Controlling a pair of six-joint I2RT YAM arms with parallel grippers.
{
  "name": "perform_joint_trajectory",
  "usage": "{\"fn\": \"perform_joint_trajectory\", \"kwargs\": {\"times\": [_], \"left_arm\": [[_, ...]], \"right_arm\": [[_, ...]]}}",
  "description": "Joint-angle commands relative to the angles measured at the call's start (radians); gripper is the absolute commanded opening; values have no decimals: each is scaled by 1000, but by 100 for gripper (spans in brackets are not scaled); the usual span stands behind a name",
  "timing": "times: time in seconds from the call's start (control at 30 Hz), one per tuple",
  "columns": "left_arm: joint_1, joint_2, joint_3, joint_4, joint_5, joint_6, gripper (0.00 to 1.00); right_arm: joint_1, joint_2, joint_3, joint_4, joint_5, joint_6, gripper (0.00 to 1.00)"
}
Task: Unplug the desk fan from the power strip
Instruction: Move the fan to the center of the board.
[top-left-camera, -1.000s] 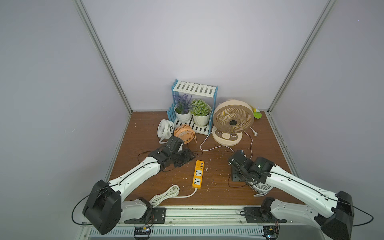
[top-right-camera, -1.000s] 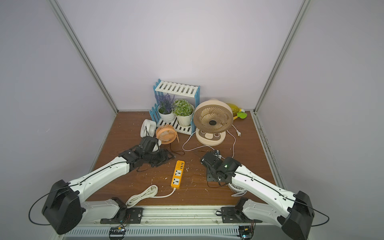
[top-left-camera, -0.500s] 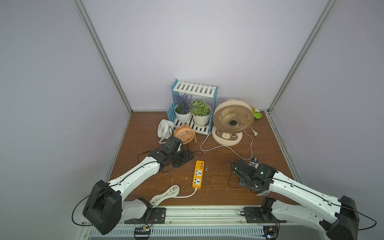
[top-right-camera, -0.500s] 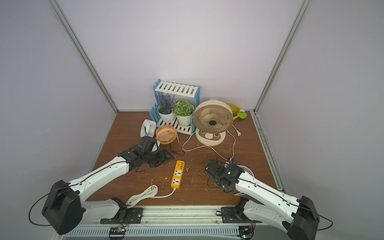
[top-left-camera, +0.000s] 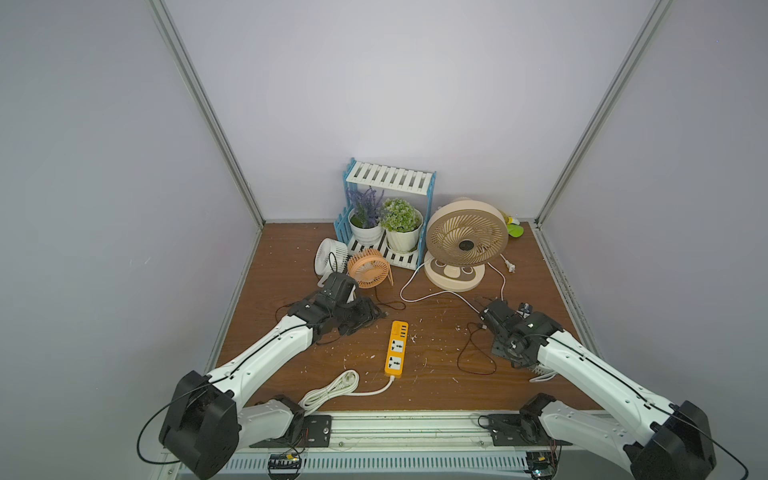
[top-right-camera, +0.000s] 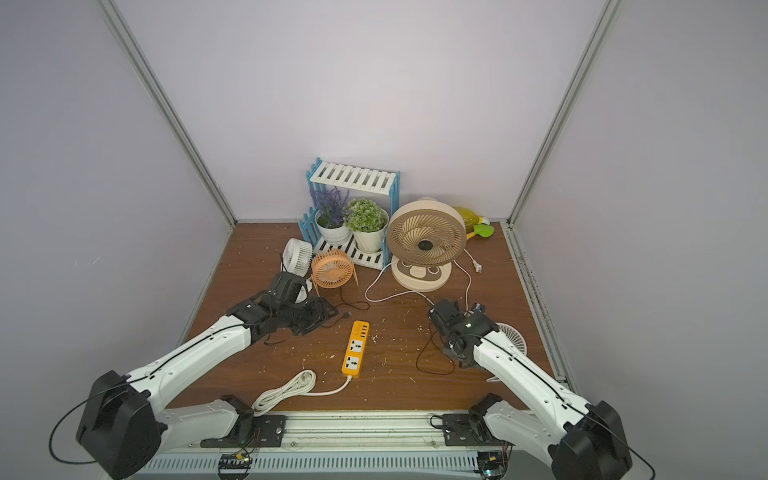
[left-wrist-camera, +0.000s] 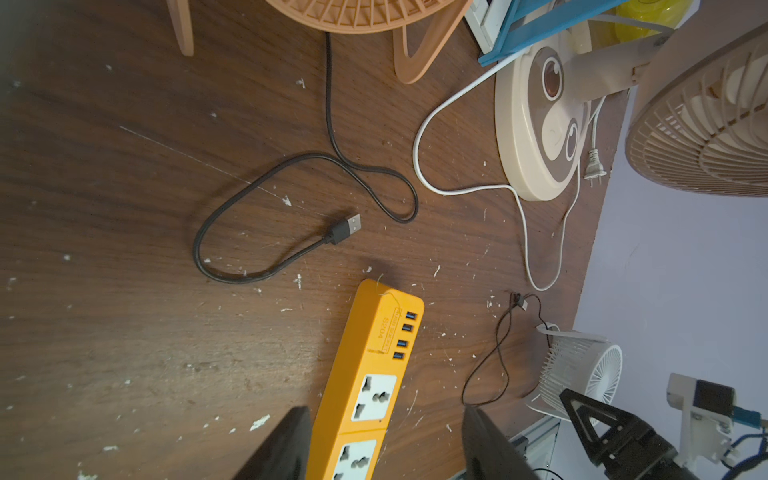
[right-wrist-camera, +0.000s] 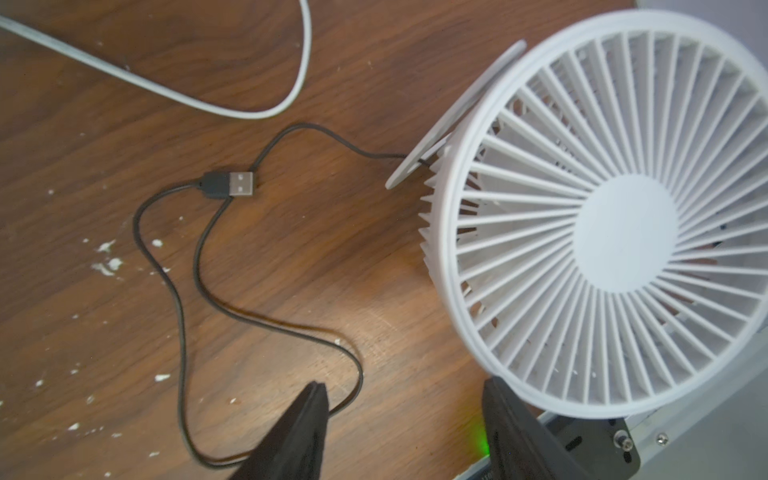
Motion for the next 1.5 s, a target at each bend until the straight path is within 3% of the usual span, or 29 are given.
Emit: {"fn": "perform_joint_trajectory", "kwargs": {"times": [0.0, 0.33, 0.63, 0.8, 0.97, 1.47], "left_arm": [[14, -19, -10, -26, -27, 16, 62], [26, -57, 5, -84, -86, 39, 64], [31, -77, -9, -78, -132, 21, 64], [31, -47, -4, -49, -127, 5, 65], [31, -37, 12, -58, -139, 8, 65], [32, -84, 2, -110, -200, 10, 66]], "right_arm": [[-49, -7, 7, 31, 17, -95, 62], [-236, -22, 1, 113, -39, -267, 63], [-178, -108, 44, 135, -131, -286, 56], [-76, -39, -11, 206, -212, -244, 56], [-84, 34, -54, 269, -217, -251, 57], [-461, 97, -73, 329, -201, -433, 57]]}}
